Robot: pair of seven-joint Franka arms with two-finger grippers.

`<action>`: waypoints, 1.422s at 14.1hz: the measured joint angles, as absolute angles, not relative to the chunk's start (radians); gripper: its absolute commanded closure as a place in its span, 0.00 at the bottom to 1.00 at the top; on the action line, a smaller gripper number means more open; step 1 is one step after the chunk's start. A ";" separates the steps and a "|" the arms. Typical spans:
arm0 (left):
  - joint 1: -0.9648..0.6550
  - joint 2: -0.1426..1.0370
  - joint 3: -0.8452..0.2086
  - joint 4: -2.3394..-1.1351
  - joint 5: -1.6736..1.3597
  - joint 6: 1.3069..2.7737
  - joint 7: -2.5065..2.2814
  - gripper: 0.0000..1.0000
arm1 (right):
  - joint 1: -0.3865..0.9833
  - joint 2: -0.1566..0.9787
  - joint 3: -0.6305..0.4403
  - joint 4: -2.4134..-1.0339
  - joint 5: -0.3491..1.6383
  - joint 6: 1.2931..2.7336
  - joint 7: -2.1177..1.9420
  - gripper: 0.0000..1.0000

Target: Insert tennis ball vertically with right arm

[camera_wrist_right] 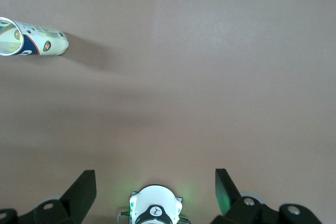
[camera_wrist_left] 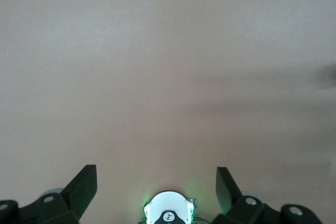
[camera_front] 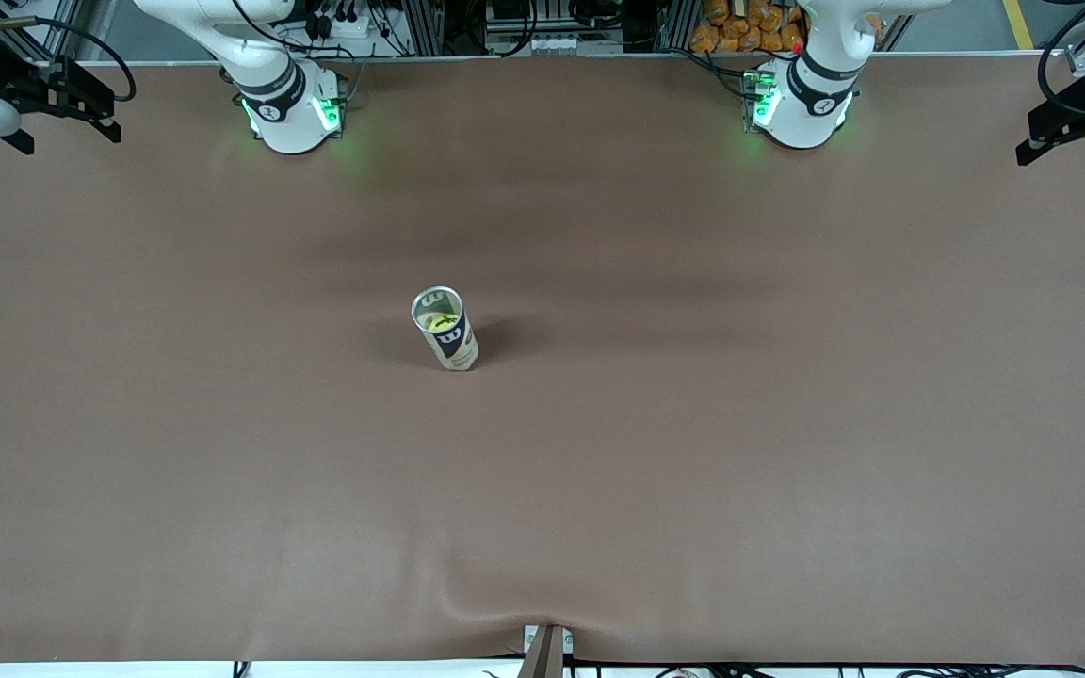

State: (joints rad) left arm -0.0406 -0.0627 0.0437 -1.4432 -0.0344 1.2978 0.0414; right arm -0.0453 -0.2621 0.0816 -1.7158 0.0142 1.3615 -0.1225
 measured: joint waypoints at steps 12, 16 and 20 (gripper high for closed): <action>-0.029 -0.038 0.085 -1.520 -0.034 1.449 0.075 0.00 | -0.024 -0.262 0.082 -1.716 0.014 1.365 -0.123 0.00; -0.031 -0.035 0.078 -1.519 -0.034 1.453 0.019 0.00 | -0.013 -0.261 0.087 -1.717 0.014 1.376 -0.123 0.00; -0.034 -0.037 0.053 -1.519 -0.034 1.453 -0.025 0.00 | 0.021 -0.218 0.093 -1.727 0.014 1.416 -0.097 0.00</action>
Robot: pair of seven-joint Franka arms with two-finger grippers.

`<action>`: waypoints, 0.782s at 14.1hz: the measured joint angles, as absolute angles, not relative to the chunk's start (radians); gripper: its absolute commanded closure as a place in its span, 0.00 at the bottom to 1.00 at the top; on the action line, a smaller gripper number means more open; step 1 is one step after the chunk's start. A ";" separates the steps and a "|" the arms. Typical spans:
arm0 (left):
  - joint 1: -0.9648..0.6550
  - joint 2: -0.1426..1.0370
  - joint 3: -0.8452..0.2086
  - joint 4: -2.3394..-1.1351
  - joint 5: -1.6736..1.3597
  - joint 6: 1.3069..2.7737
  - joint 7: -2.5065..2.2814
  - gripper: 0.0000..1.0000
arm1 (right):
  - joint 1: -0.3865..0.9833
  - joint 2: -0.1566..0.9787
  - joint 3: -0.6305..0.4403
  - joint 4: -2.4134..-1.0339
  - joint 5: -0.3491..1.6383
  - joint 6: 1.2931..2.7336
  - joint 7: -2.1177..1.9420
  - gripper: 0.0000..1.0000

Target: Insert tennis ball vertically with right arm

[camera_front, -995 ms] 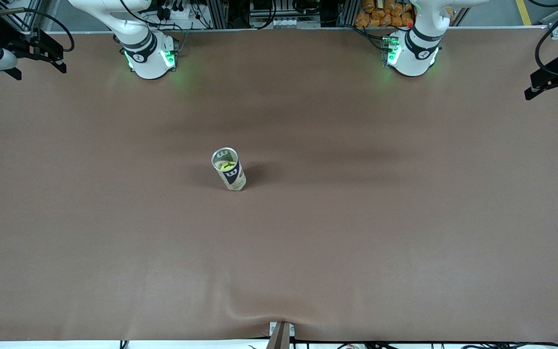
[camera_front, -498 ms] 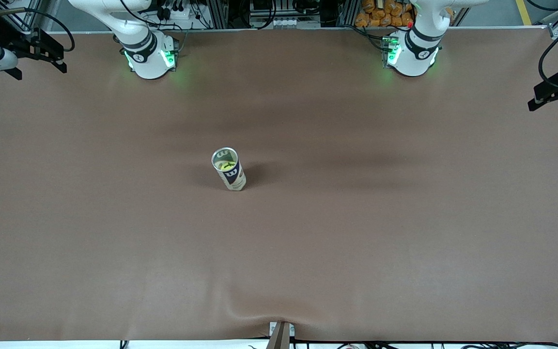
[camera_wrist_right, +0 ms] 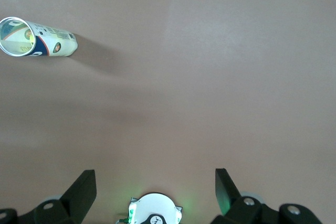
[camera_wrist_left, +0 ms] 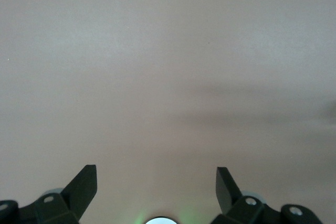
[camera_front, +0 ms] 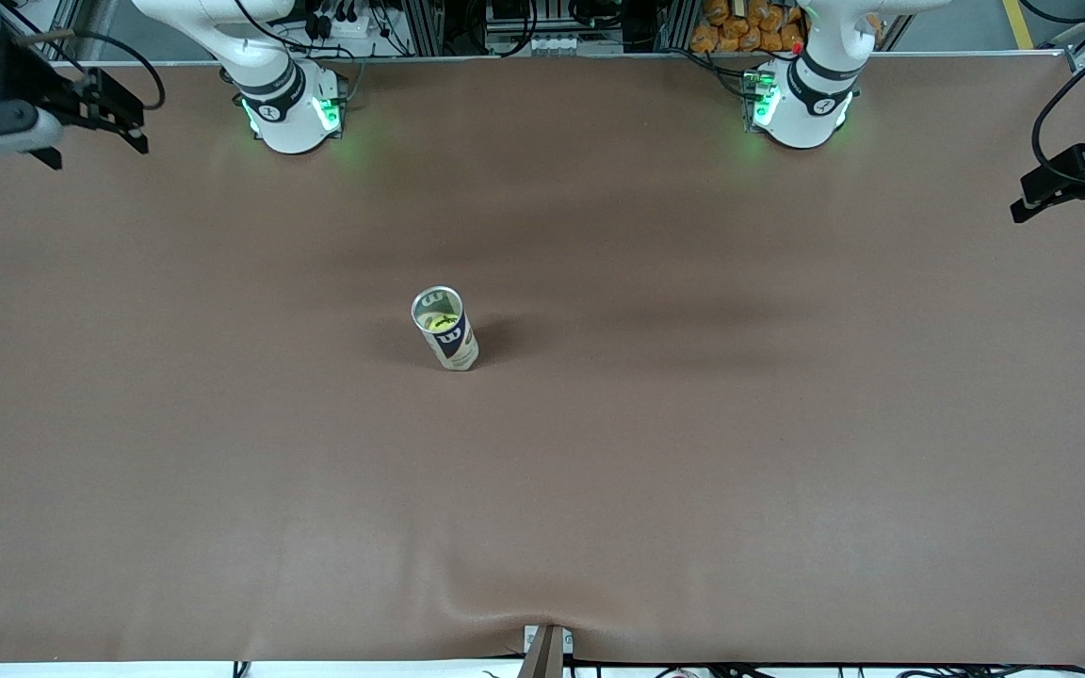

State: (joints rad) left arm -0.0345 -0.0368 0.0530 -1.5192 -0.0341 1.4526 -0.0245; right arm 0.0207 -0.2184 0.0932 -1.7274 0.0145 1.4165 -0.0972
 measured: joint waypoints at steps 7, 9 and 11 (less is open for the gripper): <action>-0.033 -0.037 0.054 -1.519 -0.034 1.453 -0.025 0.00 | 0.233 -0.048 0.100 -1.730 0.014 1.557 0.196 0.00; -0.033 -0.037 0.054 -1.518 -0.034 1.453 -0.025 0.00 | 0.268 -0.005 0.099 -1.731 0.014 1.599 0.242 0.00; -0.033 -0.037 0.054 -1.518 -0.034 1.453 -0.025 0.00 | 0.308 0.024 0.099 -1.731 0.013 1.622 0.298 0.00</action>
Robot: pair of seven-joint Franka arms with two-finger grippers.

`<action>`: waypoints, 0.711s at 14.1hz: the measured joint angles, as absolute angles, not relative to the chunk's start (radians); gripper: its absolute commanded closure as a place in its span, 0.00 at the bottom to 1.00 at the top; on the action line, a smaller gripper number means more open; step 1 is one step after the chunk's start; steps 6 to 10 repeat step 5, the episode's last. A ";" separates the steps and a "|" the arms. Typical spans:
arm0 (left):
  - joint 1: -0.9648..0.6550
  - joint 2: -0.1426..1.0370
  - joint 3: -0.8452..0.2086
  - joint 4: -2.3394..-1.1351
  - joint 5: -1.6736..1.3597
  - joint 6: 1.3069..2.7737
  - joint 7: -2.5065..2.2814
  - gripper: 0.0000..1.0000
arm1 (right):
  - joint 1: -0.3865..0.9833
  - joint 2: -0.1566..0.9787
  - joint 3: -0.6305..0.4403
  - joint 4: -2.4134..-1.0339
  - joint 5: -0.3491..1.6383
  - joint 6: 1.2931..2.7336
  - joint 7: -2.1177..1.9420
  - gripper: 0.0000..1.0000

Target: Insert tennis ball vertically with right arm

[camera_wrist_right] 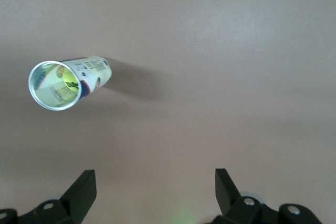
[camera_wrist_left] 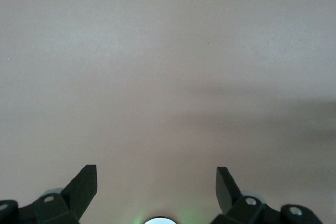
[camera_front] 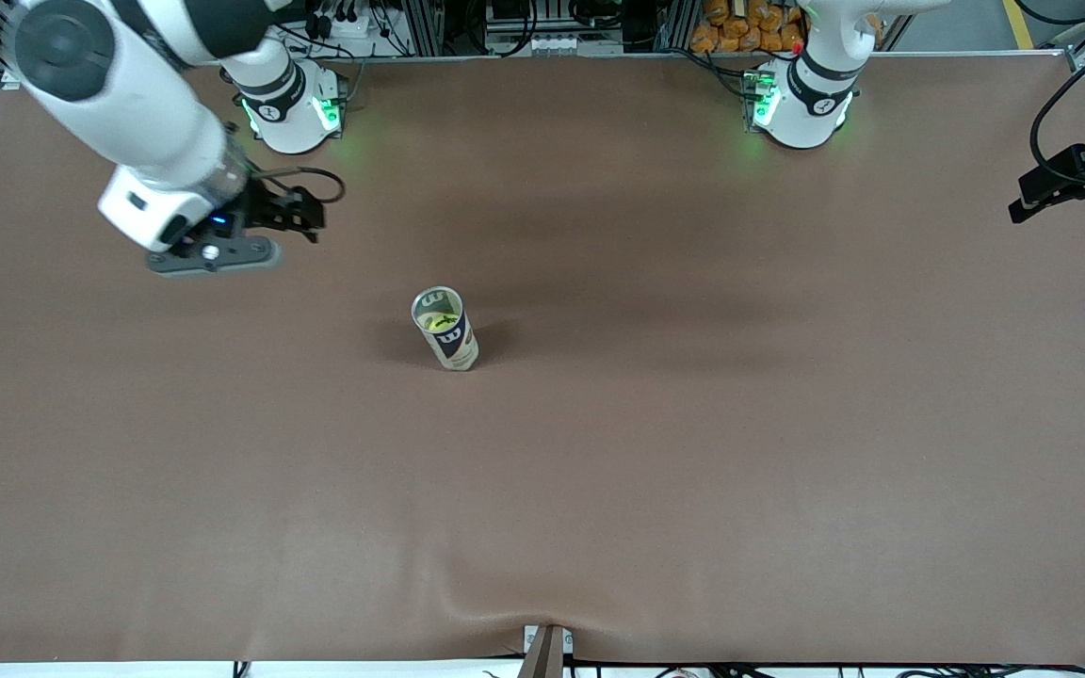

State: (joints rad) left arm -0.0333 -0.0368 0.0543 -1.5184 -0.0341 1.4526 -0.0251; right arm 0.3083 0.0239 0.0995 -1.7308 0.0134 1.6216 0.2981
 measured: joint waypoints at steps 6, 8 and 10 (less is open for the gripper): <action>-0.033 -0.037 0.055 -1.518 -0.030 1.453 -0.025 0.00 | 0.338 0.040 0.098 -1.729 0.011 1.638 0.361 0.00; -0.033 -0.037 0.055 -1.518 -0.030 1.453 -0.025 0.00 | 0.338 0.040 0.098 -1.729 0.011 1.638 0.361 0.00; -0.033 -0.037 0.055 -1.518 -0.030 1.453 -0.025 0.00 | 0.338 0.040 0.098 -1.729 0.011 1.638 0.361 0.00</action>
